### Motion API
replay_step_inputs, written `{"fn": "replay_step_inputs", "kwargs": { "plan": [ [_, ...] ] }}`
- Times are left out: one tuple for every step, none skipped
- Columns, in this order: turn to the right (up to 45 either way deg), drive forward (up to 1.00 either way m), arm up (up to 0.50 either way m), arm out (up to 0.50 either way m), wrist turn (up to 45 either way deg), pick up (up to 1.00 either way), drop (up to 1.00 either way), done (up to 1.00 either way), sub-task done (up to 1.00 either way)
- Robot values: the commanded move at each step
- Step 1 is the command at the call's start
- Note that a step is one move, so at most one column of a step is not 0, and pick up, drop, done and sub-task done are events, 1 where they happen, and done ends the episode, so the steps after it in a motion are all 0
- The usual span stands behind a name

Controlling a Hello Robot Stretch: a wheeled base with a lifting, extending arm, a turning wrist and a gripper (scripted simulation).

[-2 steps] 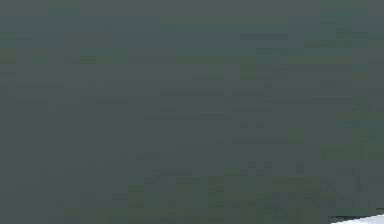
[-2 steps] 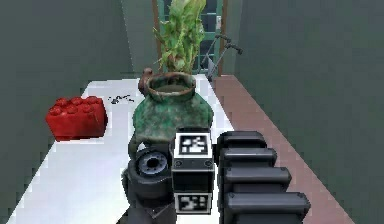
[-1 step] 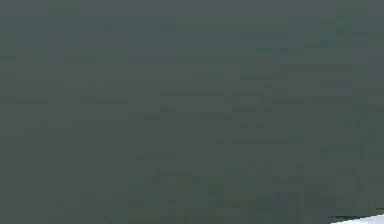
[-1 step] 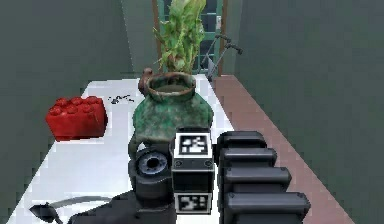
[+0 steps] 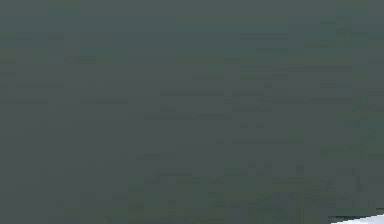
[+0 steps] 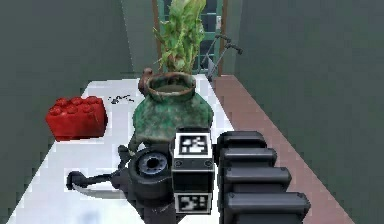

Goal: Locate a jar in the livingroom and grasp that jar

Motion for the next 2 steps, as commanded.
{"fn": "replay_step_inputs", "kwargs": {
  "plan": [
    [0.0,0.00,0.00,0.00,39.0,0.00,0.00,0.00,0.00],
    [0.0,0.00,0.00,0.00,0.0,1.00,0.00,0.00,0.00]
  ]
}}
